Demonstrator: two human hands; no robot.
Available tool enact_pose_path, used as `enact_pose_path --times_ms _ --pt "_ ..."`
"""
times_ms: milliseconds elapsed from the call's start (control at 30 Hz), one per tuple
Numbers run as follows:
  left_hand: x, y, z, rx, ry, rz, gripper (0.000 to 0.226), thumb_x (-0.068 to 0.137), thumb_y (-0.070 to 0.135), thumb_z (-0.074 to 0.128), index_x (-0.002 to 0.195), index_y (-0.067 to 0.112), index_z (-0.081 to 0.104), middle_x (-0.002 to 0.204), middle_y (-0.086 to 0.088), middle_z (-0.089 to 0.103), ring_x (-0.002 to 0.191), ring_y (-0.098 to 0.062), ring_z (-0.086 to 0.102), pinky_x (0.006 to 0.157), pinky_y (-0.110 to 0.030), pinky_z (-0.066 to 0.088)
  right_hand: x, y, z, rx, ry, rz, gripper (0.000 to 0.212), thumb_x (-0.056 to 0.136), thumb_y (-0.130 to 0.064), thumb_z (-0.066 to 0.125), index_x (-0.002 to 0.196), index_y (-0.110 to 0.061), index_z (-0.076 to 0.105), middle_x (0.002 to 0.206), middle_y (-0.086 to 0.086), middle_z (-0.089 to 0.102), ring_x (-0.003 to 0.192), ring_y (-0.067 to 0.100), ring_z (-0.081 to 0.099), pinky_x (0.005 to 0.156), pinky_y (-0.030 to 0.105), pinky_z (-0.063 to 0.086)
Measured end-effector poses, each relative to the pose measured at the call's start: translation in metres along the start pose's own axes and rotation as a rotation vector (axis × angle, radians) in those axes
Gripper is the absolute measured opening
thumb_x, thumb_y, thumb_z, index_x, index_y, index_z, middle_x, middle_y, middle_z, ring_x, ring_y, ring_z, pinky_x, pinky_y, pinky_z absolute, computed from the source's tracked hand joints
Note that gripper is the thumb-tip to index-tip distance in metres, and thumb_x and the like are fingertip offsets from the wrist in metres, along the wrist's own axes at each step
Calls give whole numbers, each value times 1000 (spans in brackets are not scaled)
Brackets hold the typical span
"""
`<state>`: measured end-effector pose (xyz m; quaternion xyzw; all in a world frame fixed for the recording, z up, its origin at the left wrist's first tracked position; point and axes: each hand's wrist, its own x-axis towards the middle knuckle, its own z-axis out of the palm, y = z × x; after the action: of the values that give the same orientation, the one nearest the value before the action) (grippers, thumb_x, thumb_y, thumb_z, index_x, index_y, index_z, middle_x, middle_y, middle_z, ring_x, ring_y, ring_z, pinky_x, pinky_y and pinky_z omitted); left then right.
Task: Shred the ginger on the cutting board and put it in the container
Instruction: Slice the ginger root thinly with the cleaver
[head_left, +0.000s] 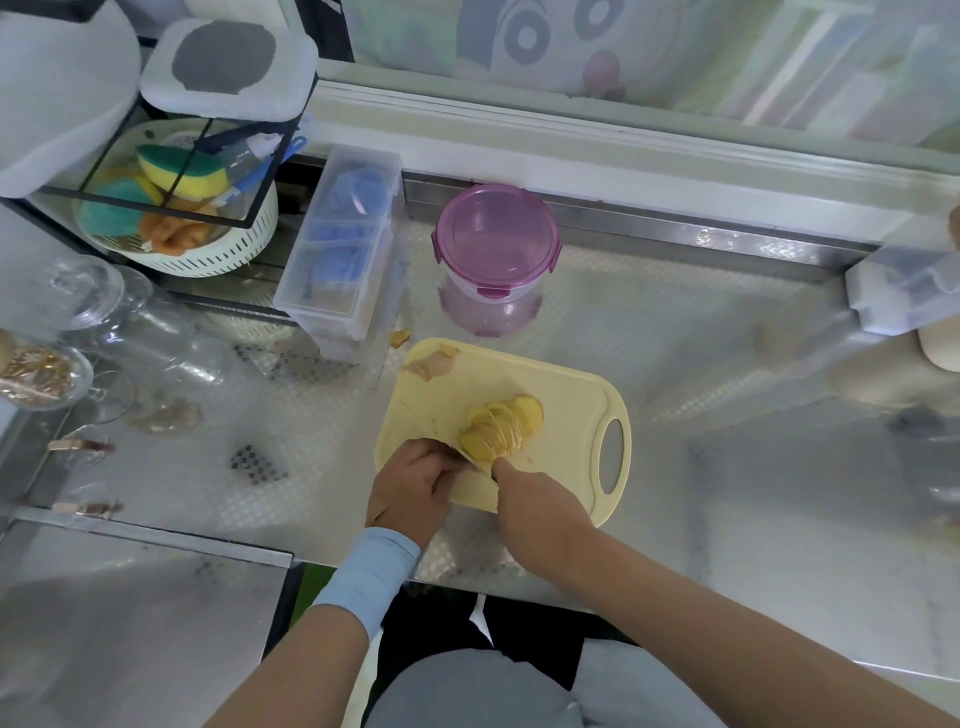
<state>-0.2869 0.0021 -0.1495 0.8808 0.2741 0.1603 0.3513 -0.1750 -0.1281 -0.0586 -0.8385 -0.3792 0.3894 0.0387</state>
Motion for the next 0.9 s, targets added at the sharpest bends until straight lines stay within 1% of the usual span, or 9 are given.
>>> enact_pose_path --times_ms 133,200,300,367,433,533,633,767,900 --pt "0 0 -1 3 -4 0 14 80 21 63 80 21 76 93 8 68 93 -8 56 80 -7 37 -2 8 9 -21 -3 9 31 89 4 47 107 -18 34 71 4 47 59 19 46 46 30 30" --pt "0 2 -1 -2 14 9 18 81 25 59 80 21 77 92 7 68 92 -7 56 79 -10 40 3 9 12 -38 -2 16 33 89 4 48 112 -18 36 70 2 46 59 18 46 46 30 30" --pt "-1 4 -1 -5 11 -1 21 83 28 57 80 21 77 93 10 68 93 -5 56 79 -12 42 17 4 14 -21 20 11 25 92 1 45 106 -18 37 71 -2 41 69 23 51 55 34 36" --pt "-1 4 -1 2 5 6 21 83 27 58 79 20 77 91 9 68 92 -6 55 81 -6 37 26 2 17 -20 32 5 21 93 -2 44 105 -18 38 72 -4 37 77 26 56 61 36 39" --pt "0 3 -2 4 -2 -2 20 84 27 58 79 20 76 91 10 67 92 -5 55 83 -2 34 31 4 19 -5 20 19 18 94 -4 47 103 -17 38 72 -4 38 76 26 55 61 36 39" --pt "-1 2 -1 -1 6 4 20 85 28 58 81 20 77 92 11 66 92 -5 55 82 -10 41 33 10 17 15 44 19 21 96 -9 50 99 -18 31 71 -1 43 70 25 55 59 37 40" --pt "-1 3 -2 -3 11 14 21 85 29 59 81 20 77 92 12 65 93 -4 55 83 -13 42 32 15 14 100 71 -20 18 100 -13 46 113 -16 34 75 4 54 66 28 56 56 38 43" --pt "-1 6 -3 7 17 12 22 85 31 58 81 20 77 92 10 66 93 -4 54 83 -8 38 28 21 14 120 89 -63 35 104 -18 39 138 -25 35 85 10 63 67 28 55 59 38 43" --pt "-1 5 -5 29 -18 33 24 87 32 57 83 20 77 93 9 66 93 -7 55 83 -6 36 26 21 9 156 94 -58 34 103 -18 37 134 -27 46 90 9 64 75 29 57 62 35 43"
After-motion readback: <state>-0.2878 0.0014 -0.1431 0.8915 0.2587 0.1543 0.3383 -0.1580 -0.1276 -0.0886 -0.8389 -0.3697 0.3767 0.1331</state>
